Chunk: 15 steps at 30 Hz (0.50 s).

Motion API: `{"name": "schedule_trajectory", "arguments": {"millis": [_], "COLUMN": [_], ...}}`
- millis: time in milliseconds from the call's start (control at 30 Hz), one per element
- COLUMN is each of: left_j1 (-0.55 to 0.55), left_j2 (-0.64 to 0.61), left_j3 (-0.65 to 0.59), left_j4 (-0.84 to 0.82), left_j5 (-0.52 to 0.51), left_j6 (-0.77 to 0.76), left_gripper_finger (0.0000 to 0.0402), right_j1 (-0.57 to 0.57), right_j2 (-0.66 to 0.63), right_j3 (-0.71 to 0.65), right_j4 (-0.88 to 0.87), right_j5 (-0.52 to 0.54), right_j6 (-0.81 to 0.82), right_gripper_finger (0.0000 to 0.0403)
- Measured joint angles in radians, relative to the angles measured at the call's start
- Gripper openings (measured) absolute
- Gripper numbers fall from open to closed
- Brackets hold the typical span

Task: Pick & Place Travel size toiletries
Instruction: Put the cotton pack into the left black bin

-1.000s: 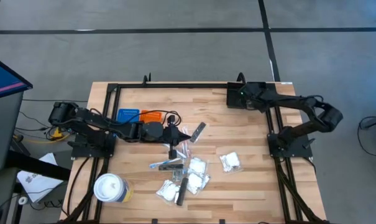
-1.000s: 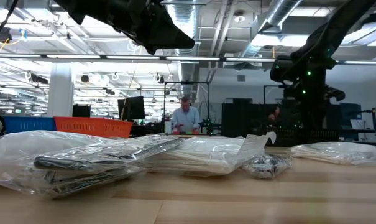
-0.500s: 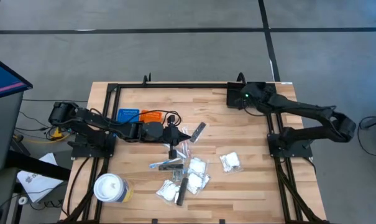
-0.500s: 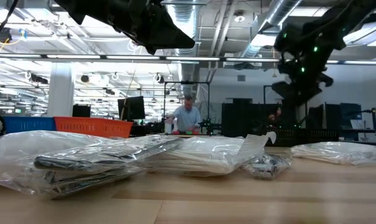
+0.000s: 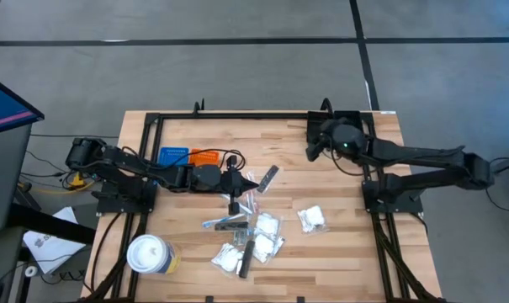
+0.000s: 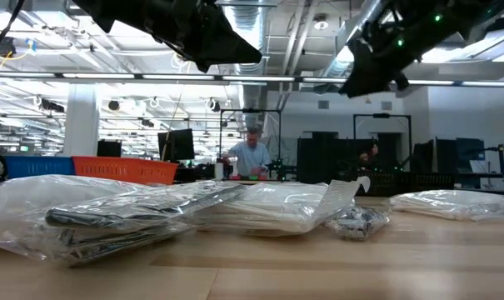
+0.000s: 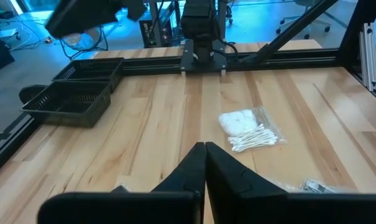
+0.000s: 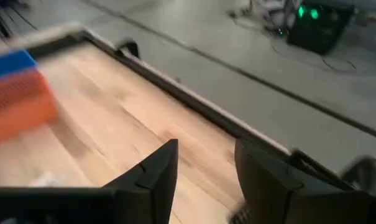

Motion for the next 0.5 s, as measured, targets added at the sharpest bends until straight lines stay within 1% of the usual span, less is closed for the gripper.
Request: {"name": "schedule_trajectory", "arguments": {"millis": [67, 167, 267, 367, 433, 467, 500], "left_j1": [0.0, 0.0, 0.0, 0.0, 0.0, 0.0, 0.0], "left_j2": [0.0, 0.0, 0.0, 0.0, 0.0, 0.0, 0.0], "left_j3": [0.0, 0.0, 0.0, 0.0, 0.0, 0.0, 0.0], "left_j4": [0.0, 0.006, 0.006, 0.007, 0.008, 0.008, 0.008], "left_j5": [0.0, 0.0, 0.0, 0.0, 0.0, 0.0, 0.0], "left_j6": [0.0, 0.0, 0.0, 0.0, 0.0, 0.0, -0.001], "left_gripper_finger": [0.0003, 0.0003, 0.0005, 0.0005, 0.0004, 0.0004, 0.0003], "right_j1": [0.03, 0.08, 0.117, 0.126, 0.13, 0.134, 0.139], "right_j2": [0.0, 0.001, 0.018, 0.032, 0.041, 0.041, 0.039], "right_j3": [0.0, 0.0, 0.0, 0.0, 0.0, 0.0, 0.001], "right_j4": [0.052, 0.082, 0.128, 0.137, 0.135, 0.133, 0.134], "right_j5": [0.0, -0.022, -0.024, -0.025, -0.031, -0.058, -0.108], "right_j6": [0.005, 0.043, 0.02, -0.043, 0.013, 0.06, 0.099], "right_gripper_finger": [0.0148, 0.0144, 0.0141, 0.0138, 0.0136, 0.0134, 0.0132]}}
